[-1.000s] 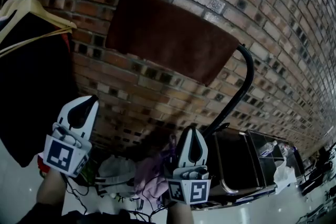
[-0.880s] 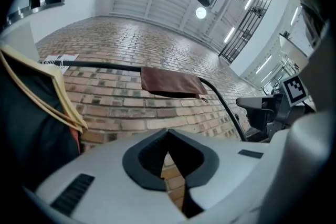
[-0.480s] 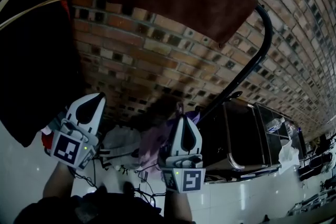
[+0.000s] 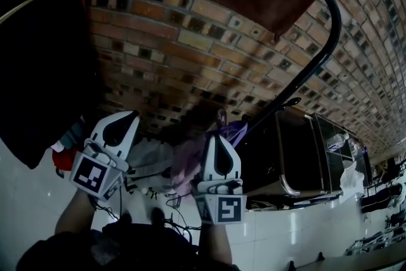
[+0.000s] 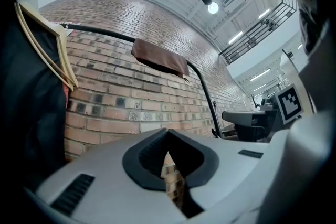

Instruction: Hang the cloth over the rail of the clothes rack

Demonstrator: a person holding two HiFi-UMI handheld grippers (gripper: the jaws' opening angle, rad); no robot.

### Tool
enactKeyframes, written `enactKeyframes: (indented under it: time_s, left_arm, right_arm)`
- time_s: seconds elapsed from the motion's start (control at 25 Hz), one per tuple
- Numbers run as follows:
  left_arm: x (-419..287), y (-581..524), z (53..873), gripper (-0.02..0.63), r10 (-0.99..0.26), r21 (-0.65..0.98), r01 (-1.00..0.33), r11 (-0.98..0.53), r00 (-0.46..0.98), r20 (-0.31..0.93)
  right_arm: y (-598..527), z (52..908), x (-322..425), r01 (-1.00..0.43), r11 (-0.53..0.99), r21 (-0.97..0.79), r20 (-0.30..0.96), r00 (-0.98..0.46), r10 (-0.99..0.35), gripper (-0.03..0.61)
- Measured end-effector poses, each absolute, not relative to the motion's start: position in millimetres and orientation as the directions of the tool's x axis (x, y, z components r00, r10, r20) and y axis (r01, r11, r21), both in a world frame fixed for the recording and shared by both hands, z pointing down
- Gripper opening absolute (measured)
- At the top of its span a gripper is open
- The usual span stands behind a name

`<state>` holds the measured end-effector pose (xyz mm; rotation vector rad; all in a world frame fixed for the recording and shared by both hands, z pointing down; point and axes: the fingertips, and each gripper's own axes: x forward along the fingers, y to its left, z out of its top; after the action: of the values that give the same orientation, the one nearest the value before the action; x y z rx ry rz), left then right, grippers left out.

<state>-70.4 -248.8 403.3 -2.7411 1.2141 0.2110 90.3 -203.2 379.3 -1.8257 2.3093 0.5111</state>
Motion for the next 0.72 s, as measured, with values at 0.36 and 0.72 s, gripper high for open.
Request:
enactKeyframes:
  time_s: [0.36,0.72]
  left_arm:
    - [-74,-254,414,0.021,-0.73,-0.051,-0.743,-0.667,0.666,-0.154]
    - [-79,-254,416,0.021,-0.729,-0.028,-0.74,-0.673,0.669,-0.146]
  right_arm:
    - [-209,390,80,-0.962,0.221,0.158,-0.267,-0.257,-0.929,0.011]
    - [-210,388,78,-0.96,0.214,0.178,-0.268,-0.257,-0.929,0.011]
